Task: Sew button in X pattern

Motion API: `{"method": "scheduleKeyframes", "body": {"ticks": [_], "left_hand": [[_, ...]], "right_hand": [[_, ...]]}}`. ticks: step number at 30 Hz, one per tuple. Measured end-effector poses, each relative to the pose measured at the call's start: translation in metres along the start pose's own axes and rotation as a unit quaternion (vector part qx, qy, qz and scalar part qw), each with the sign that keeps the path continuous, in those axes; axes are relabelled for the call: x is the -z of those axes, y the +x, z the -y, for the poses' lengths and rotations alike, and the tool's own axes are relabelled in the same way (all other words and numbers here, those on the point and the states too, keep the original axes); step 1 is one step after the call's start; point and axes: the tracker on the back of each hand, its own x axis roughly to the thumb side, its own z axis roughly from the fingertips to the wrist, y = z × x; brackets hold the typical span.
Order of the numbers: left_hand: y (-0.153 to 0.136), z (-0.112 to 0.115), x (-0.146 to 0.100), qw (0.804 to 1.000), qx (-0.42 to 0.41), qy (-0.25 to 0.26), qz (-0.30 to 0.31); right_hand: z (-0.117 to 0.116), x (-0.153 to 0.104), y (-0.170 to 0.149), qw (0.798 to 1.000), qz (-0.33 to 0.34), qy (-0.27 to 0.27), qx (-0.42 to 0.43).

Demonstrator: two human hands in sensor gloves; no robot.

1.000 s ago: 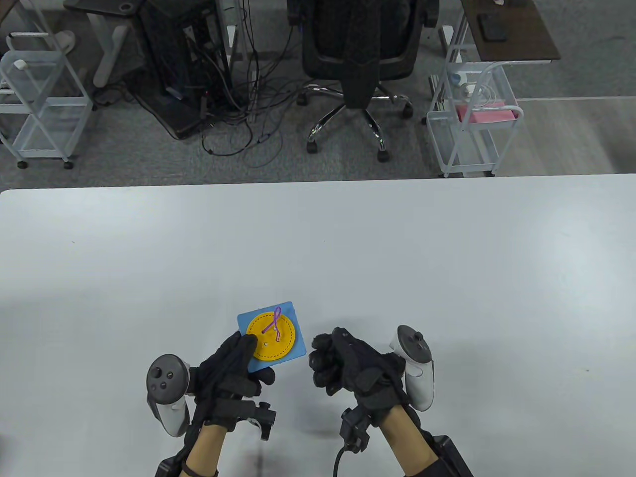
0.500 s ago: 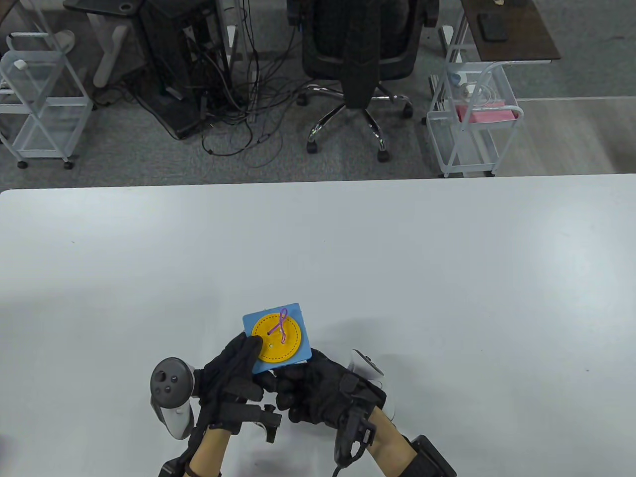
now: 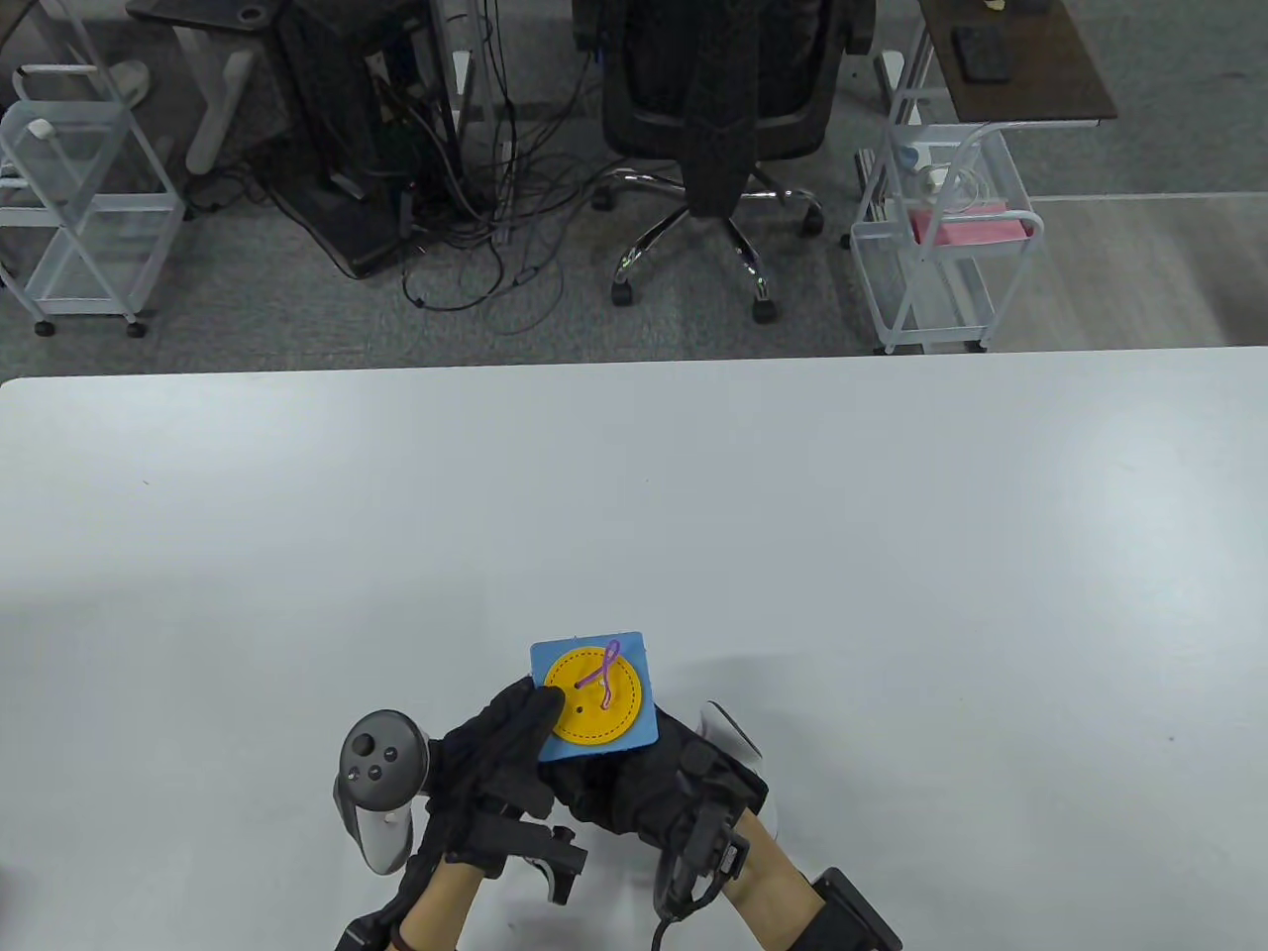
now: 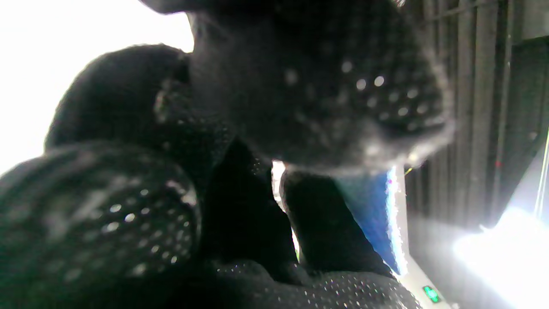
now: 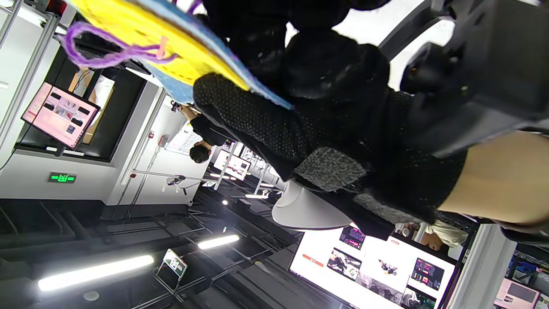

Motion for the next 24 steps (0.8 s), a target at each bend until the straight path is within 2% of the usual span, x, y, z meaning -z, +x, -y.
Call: {"method": "scheduleKeyframes", "body": {"ticks": [7,17,24], "left_hand": [[0.000,0.006,0.000,1.000,0.012,-0.019,0.000],[-0.002,0.004,0.000,1.000,-0.010,-0.010,-0.003],[-0.004,-0.001,0.001,0.999,-0.031,-0.007,-0.006]], "right_hand": [[0.008,-0.002,0.002,1.000,0.003,-0.012,0.013],[0.013,-0.005,0.006,0.999,0.020,-0.032,0.015],[0.021,-0.011,0.013,0.996,0.033,-0.075,-0.018]]}}
